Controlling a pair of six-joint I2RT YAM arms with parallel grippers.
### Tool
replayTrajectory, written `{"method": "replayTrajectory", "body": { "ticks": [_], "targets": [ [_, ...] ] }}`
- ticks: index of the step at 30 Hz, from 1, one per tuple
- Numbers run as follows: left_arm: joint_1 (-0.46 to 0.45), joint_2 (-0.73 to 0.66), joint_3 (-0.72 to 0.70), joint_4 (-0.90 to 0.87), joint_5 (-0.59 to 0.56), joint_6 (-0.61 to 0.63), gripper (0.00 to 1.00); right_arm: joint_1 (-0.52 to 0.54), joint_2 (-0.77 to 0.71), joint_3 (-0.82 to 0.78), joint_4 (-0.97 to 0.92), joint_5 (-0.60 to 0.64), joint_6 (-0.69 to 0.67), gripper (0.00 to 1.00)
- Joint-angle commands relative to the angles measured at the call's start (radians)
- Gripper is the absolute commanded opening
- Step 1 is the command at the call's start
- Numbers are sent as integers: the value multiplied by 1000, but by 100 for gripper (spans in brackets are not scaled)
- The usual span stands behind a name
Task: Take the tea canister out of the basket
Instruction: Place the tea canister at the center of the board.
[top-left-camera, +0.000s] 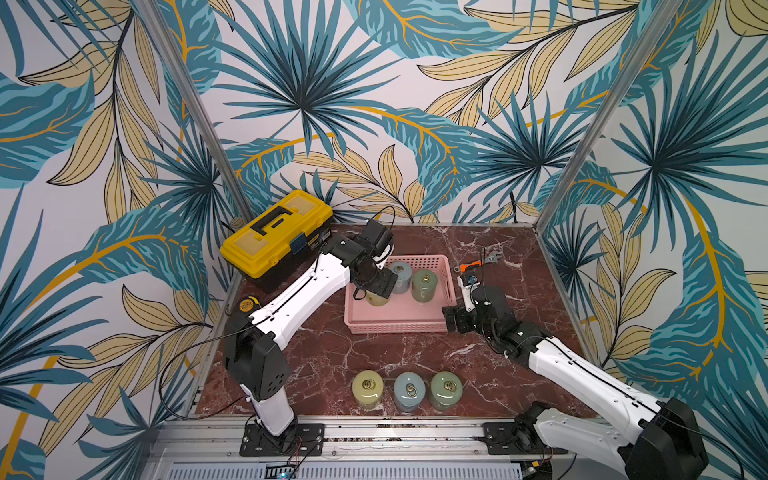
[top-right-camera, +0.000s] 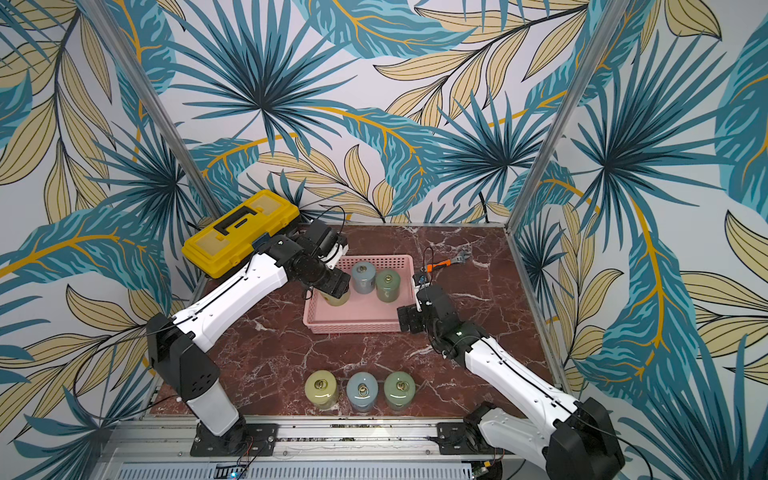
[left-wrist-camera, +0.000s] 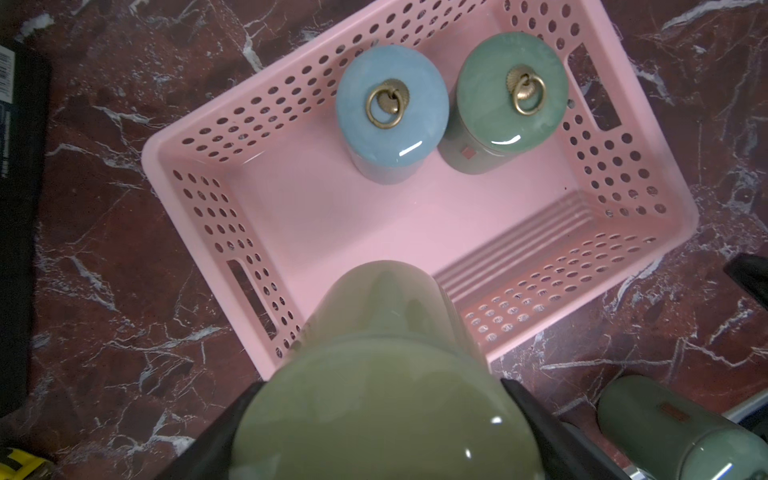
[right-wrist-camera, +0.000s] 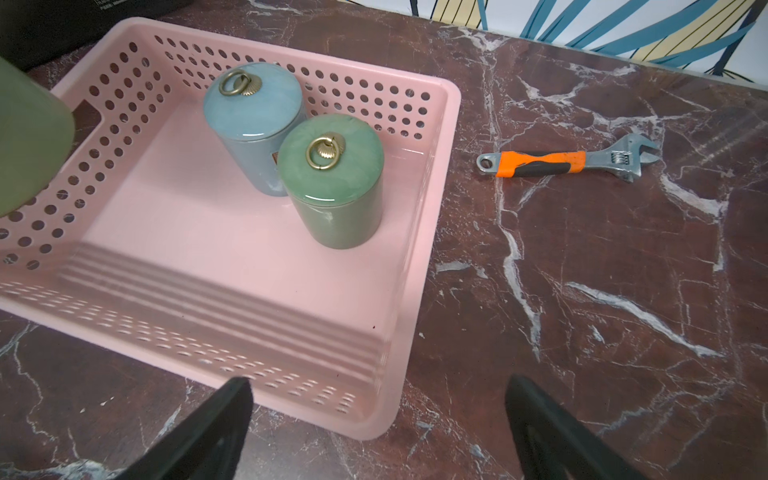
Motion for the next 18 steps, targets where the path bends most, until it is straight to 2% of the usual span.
{"method": "replayTrajectory", "body": {
  "ticks": [1, 9, 11, 18],
  "targets": [
    [-36, -70, -35, 16, -21, -28, 46, -3, -26, -30, 9, 27, -2, 99],
    [-137, -127, -94, 19, -30, -70, 46, -4, -41, -42, 9, 49, -1, 99],
    [-164, -136, -103, 19, -70, -82, 46, -4, -44, -42, 9, 52, 0, 99],
    [-243, -165, -126, 25, -101, -121, 45, -4, -50, -45, 9, 69, 0, 99]
  ]
}}
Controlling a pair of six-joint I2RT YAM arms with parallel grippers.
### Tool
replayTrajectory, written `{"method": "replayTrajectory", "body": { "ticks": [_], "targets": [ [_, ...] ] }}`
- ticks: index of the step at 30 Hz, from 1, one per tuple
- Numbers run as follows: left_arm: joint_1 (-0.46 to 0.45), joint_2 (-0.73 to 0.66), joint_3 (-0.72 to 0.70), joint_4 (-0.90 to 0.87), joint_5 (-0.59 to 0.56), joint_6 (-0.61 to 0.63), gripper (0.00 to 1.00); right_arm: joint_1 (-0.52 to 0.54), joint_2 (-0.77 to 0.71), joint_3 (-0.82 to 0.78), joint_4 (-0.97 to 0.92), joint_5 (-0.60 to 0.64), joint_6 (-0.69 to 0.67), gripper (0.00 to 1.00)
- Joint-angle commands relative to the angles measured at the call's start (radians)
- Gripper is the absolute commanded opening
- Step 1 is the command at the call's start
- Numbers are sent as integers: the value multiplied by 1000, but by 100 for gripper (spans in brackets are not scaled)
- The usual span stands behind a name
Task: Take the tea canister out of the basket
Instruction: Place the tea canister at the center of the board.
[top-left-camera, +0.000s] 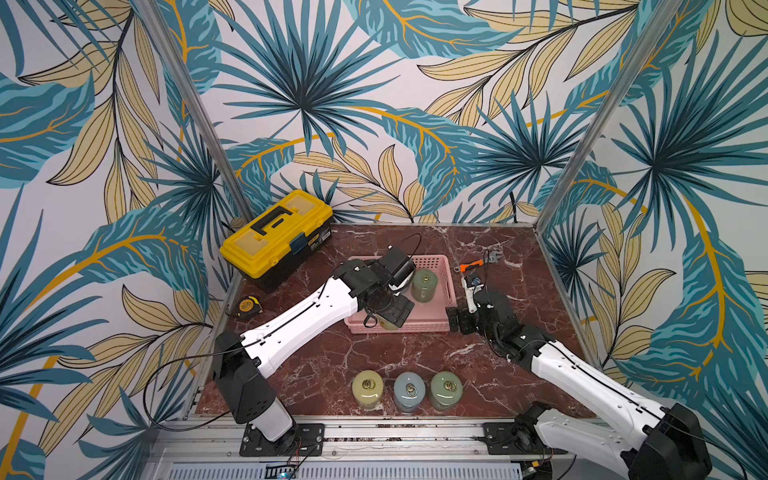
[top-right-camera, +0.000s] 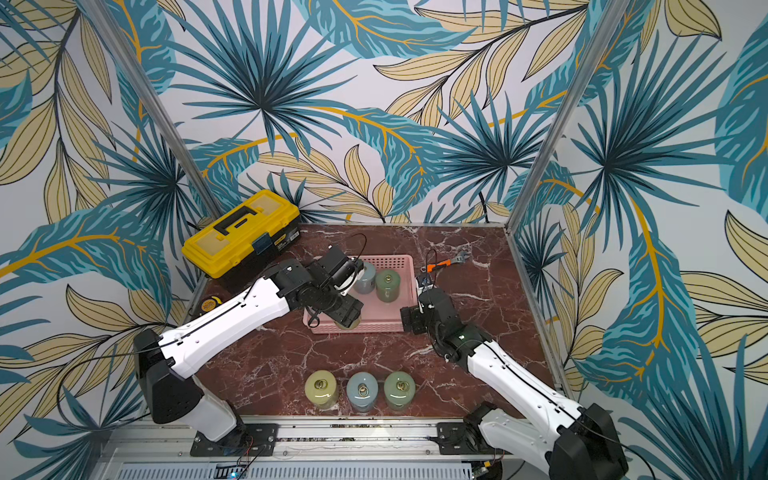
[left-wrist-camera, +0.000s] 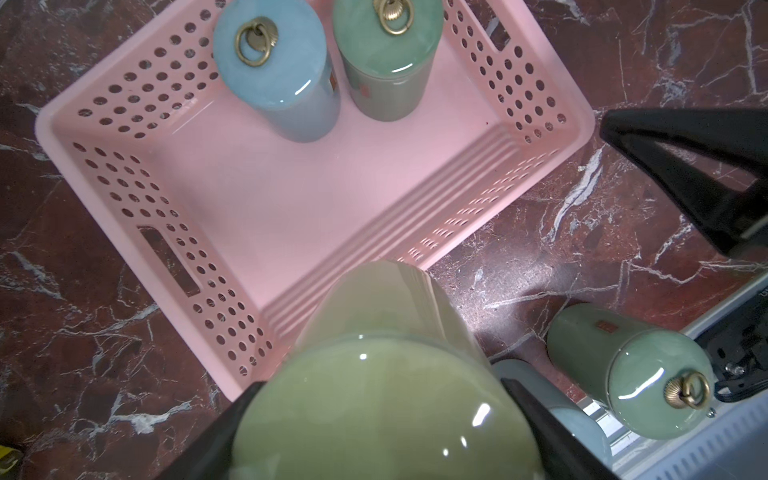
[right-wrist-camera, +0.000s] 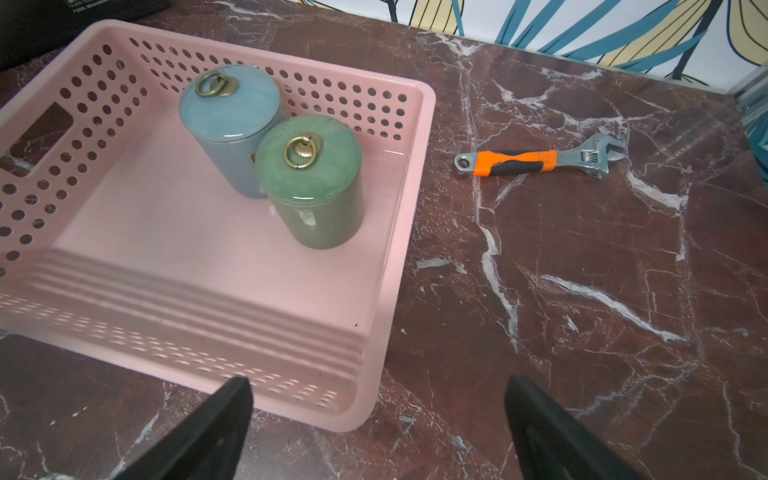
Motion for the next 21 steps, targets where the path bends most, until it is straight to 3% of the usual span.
{"method": "replayTrajectory", "body": {
  "ticks": [1, 21],
  "targets": [
    [-35, -56, -15, 39, -42, -34, 45, -4, -18, -21, 8, 24, 1, 99],
    [-217, -32, -90, 104, -84, -141, 45, -5, -32, -31, 48, 63, 11, 99]
  ]
}}
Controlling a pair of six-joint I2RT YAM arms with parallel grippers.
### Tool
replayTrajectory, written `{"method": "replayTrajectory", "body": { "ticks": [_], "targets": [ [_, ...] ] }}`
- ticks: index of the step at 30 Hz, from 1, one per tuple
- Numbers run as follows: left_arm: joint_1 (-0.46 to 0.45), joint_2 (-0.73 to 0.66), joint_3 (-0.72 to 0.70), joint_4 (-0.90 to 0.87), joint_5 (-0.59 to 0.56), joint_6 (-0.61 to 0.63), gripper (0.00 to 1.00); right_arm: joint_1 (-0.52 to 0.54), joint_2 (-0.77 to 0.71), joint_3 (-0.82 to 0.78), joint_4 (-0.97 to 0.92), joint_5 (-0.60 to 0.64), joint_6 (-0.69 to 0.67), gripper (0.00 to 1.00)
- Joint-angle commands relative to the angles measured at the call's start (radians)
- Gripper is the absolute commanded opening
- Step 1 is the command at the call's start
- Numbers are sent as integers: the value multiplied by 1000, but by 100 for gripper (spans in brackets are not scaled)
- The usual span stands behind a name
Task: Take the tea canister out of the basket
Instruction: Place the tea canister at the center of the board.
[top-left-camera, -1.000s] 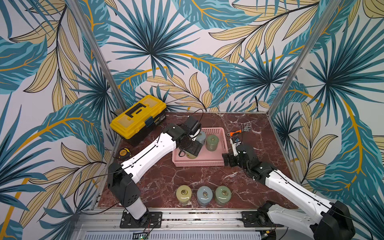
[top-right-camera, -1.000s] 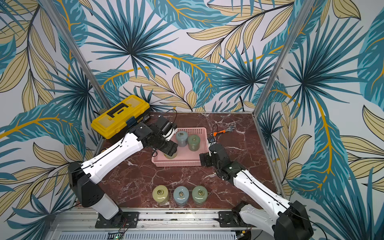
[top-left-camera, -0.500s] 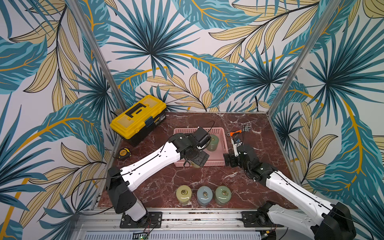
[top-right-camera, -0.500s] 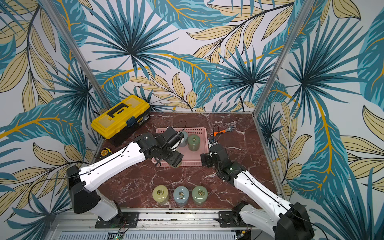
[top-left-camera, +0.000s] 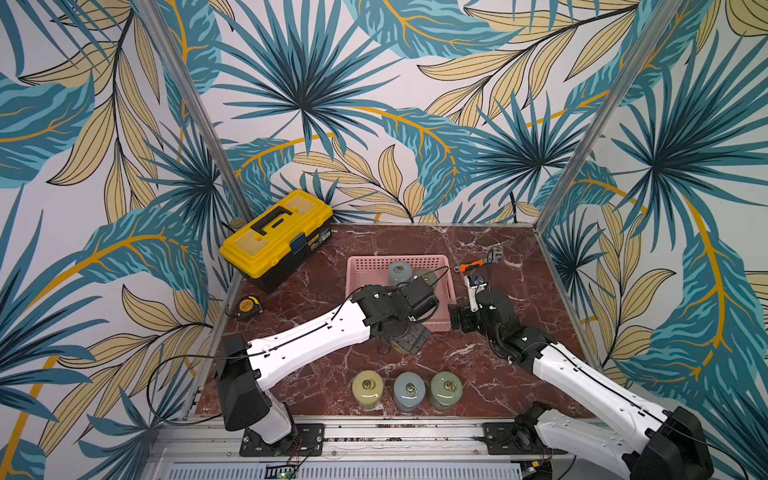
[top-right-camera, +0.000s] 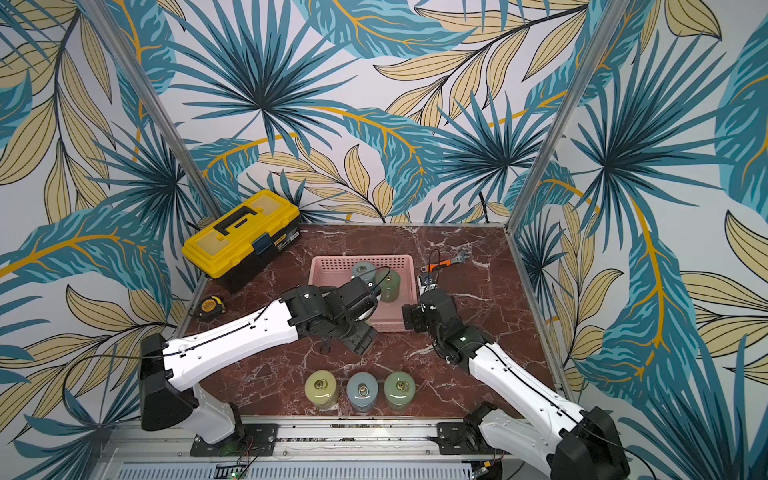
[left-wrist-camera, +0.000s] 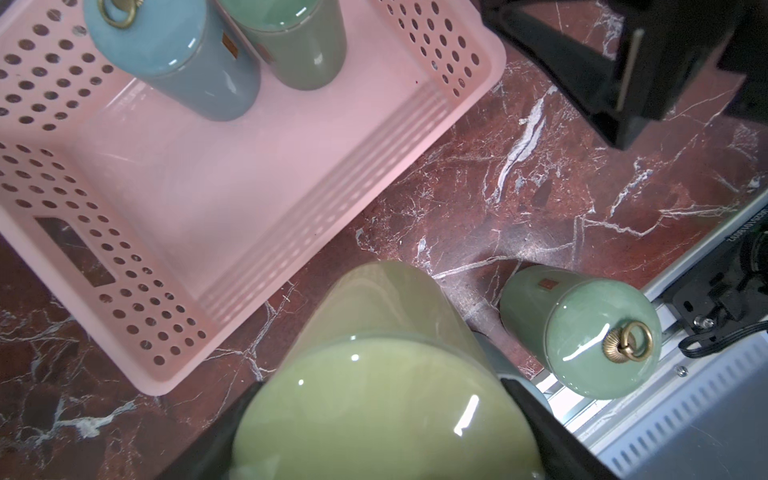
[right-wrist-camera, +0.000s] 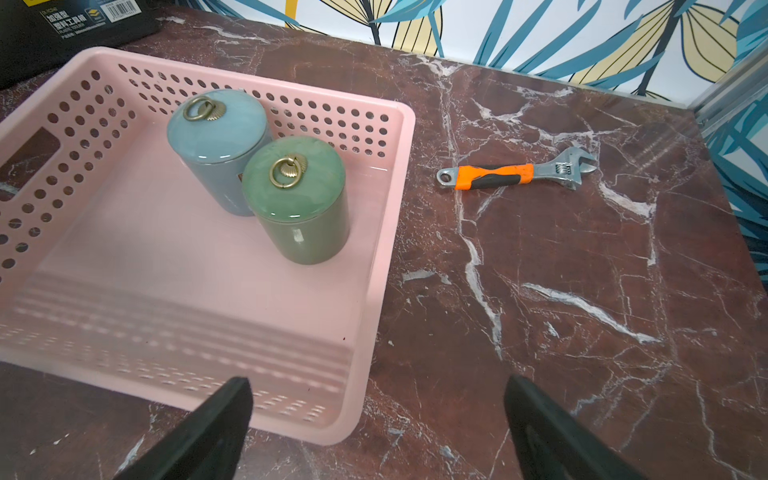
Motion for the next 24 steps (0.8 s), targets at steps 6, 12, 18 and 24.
{"method": "replayTrajectory", "body": {
  "ticks": [6, 12, 18, 24],
  "targets": [
    [-24, -6, -42, 101, -22, -50, 45, -5, -24, -27, 19, 42, 14, 99],
    [-34, -4, -98, 150, -24, -78, 45, -6, -27, -31, 19, 58, 19, 99],
    [-35, 5, -152, 188, -22, -99, 45, -5, -32, -31, 18, 62, 20, 99],
    [-36, 24, -187, 222, -11, -112, 45, -5, -33, -33, 18, 64, 20, 99]
  ]
}}
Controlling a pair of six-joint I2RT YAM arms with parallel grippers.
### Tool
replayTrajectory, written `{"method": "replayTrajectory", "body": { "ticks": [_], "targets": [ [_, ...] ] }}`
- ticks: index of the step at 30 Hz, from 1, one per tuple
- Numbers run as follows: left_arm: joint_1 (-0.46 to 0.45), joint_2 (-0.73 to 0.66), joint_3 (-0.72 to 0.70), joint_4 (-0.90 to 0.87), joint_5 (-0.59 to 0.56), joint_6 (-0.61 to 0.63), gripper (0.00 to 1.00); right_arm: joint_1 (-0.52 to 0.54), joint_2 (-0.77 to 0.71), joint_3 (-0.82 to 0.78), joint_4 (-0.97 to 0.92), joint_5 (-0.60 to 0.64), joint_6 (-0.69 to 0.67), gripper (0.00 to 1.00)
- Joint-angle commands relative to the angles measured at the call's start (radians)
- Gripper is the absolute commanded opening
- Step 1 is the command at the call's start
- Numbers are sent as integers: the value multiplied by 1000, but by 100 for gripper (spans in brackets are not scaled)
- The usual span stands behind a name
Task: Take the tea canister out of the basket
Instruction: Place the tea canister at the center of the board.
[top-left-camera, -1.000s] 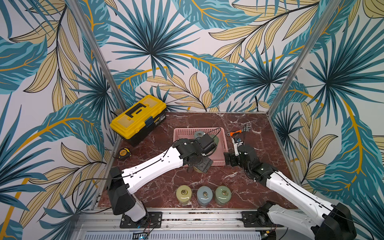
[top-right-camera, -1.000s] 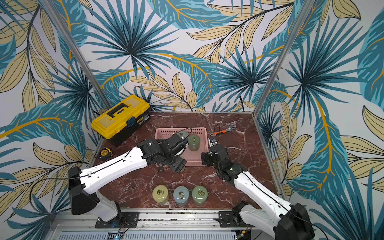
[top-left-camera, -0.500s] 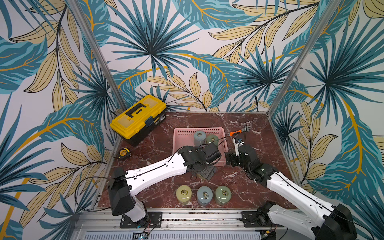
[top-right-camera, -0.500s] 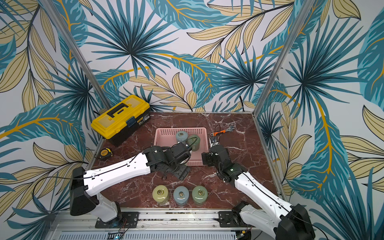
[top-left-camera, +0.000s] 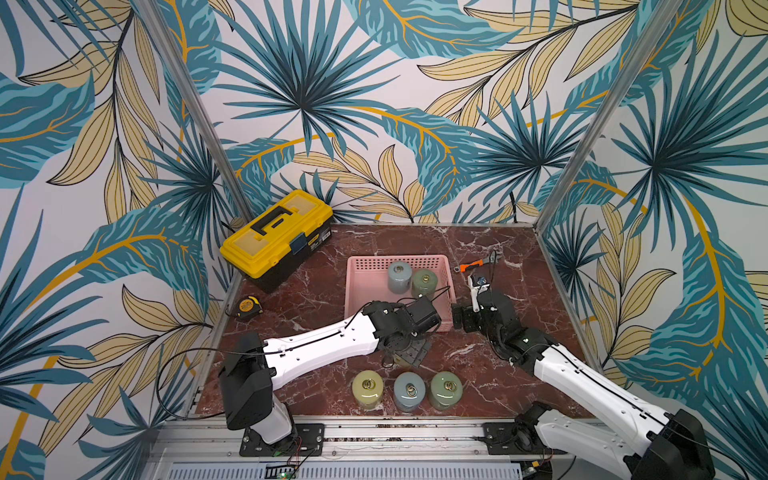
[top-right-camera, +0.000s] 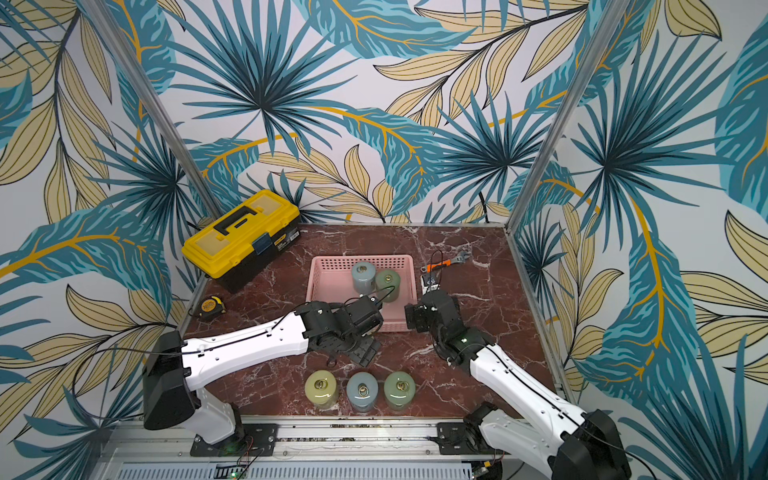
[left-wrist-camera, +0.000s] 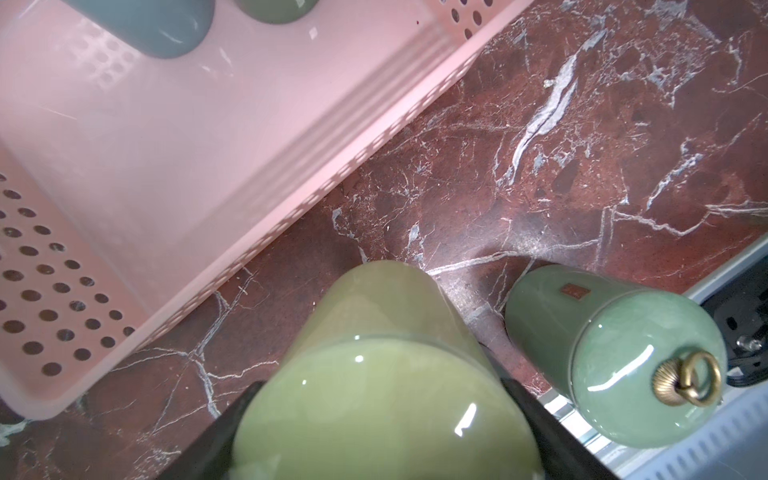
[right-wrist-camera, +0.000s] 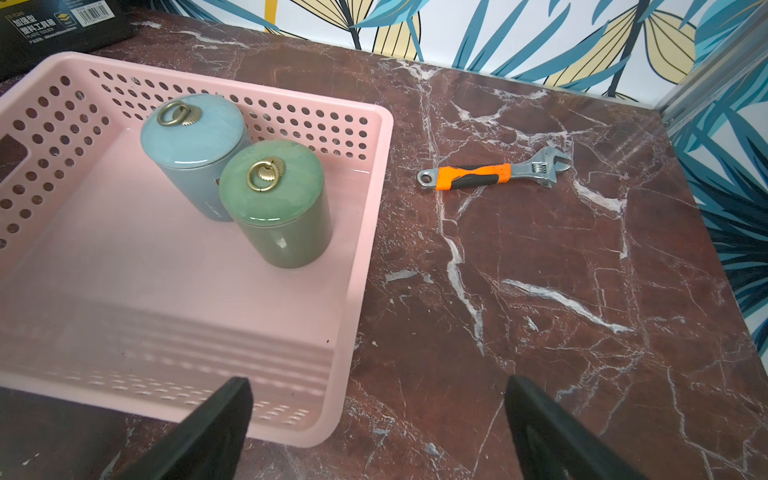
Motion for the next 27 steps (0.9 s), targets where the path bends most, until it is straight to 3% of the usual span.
{"method": "replayTrajectory", "body": {
  "ticks": [1, 27],
  "targets": [
    [-4, 7, -23, 82, -7, -18, 44, -3, -19, -21, 17, 18, 12, 99],
    [-6, 86, -81, 163, 1, -44, 44, -2, -28, -25, 18, 21, 12, 99]
  ]
}}
